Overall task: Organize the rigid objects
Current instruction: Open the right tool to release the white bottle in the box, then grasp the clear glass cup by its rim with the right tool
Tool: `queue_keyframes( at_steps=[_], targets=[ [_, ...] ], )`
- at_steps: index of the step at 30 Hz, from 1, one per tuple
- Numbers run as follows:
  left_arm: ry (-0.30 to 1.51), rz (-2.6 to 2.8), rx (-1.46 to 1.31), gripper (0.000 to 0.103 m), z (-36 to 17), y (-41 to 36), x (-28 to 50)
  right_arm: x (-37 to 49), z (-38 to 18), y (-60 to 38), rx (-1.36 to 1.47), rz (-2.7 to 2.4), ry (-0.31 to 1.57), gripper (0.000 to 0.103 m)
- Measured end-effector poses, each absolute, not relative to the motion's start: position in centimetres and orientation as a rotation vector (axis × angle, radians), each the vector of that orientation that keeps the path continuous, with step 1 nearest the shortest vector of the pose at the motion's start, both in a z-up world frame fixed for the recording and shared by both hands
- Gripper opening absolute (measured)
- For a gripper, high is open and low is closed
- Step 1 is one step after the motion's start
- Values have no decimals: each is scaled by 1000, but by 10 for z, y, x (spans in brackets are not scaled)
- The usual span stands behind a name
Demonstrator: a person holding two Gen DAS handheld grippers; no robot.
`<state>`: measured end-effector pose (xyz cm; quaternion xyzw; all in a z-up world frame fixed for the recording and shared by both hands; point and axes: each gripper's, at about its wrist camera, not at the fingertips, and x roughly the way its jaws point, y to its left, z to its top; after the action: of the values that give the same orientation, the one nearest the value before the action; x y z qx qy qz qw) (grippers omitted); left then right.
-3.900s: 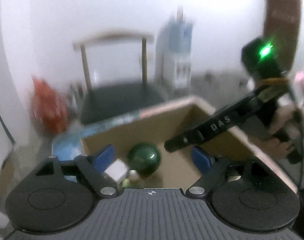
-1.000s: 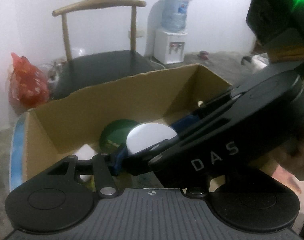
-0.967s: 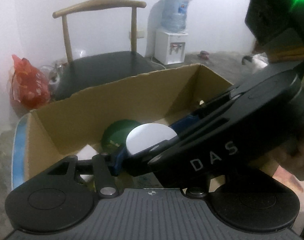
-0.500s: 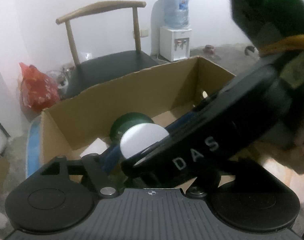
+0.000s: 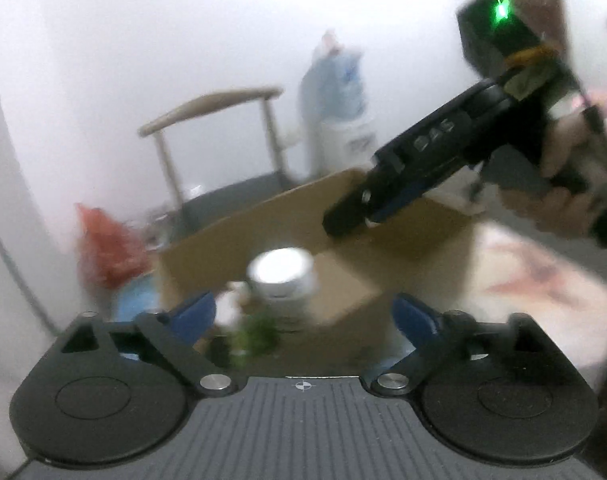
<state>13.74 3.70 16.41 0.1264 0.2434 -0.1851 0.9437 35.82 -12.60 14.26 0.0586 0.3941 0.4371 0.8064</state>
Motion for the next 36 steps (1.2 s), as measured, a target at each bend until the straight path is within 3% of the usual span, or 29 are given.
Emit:
queue_keyframes(
  at_steps=[4, 12, 13, 16, 17, 20, 22, 25, 36],
  targets=[
    [514, -456, 91, 98, 139, 24, 117, 323, 146, -159, 48, 960, 814, 79],
    [573, -486, -5, 96, 80, -9, 151, 314, 102, -167, 2, 900, 909, 79],
    [578, -495, 3, 94, 76, -14, 156, 315, 96, -166, 10, 893, 912, 79],
    [567, -455, 47, 75, 70, -21, 163, 318, 80, -160, -20, 878, 931, 79],
    [561, -456, 65, 75, 69, -22, 166, 317, 76, -159, -27, 872, 937, 78],
    [552, -468, 87, 74, 69, -21, 167, 316, 55, -156, -27, 887, 966, 60],
    [550, -476, 108, 74, 70, -22, 163, 317, 48, -157, 11, 899, 962, 43],
    [540, -474, 149, 74, 71, -26, 161, 318, 50, -157, 3, 874, 946, 33],
    [477, -486, 125, 74, 90, -34, 150, 302, 82, -171, 2, 837, 855, 32]
  ],
)
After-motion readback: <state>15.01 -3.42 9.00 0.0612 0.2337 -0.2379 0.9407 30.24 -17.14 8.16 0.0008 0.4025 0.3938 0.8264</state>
